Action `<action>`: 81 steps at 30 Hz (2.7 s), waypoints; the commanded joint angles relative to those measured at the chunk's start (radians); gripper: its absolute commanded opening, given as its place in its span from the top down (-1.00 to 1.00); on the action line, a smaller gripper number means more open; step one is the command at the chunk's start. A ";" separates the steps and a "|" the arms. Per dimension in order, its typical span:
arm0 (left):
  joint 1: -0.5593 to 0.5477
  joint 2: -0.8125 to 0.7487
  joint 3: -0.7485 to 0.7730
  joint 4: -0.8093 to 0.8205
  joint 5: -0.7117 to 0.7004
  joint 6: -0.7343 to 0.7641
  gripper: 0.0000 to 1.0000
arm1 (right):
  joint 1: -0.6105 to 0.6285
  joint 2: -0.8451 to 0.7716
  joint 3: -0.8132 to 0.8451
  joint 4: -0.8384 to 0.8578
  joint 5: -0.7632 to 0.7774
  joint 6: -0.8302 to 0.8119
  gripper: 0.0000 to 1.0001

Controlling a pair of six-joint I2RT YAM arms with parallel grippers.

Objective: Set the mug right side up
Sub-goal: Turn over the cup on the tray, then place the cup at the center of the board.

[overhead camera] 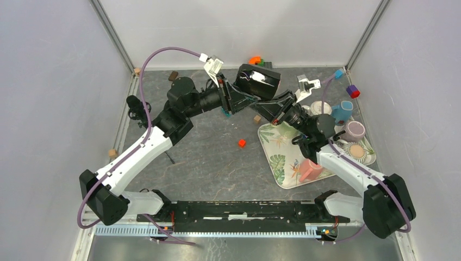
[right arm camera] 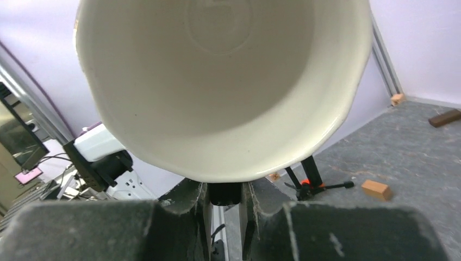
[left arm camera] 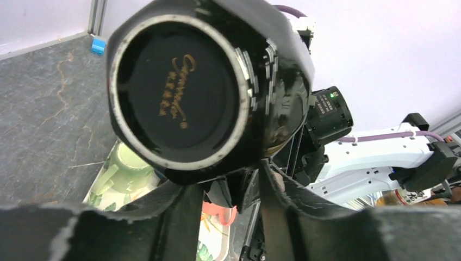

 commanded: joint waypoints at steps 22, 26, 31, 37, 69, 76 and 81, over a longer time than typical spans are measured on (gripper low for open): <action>-0.006 -0.287 -0.228 -0.330 -0.299 0.214 -0.99 | 0.007 -0.066 0.202 -0.765 0.364 -0.632 1.00; -0.006 -0.326 -0.256 -0.348 -0.322 0.221 -0.99 | 0.008 -0.007 0.266 -0.856 0.439 -0.690 1.00; -0.007 -0.339 -0.288 -0.357 -0.344 0.215 -0.99 | 0.009 0.084 0.383 -0.992 0.572 -0.755 1.00; -0.006 -0.341 -0.318 -0.373 -0.390 0.221 -0.99 | 0.009 0.207 0.496 -1.086 0.701 -0.794 1.00; -0.009 -0.341 -0.381 -0.409 -0.394 0.276 -0.99 | -0.087 0.798 0.996 -1.453 0.720 -0.836 1.00; -0.008 -0.333 -0.381 -0.410 -0.391 0.278 -0.99 | -0.090 0.832 0.998 -1.485 0.712 -0.836 1.00; -0.009 -0.325 -0.379 -0.415 -0.391 0.279 -0.99 | -0.091 0.852 1.018 -1.523 0.724 -0.837 1.00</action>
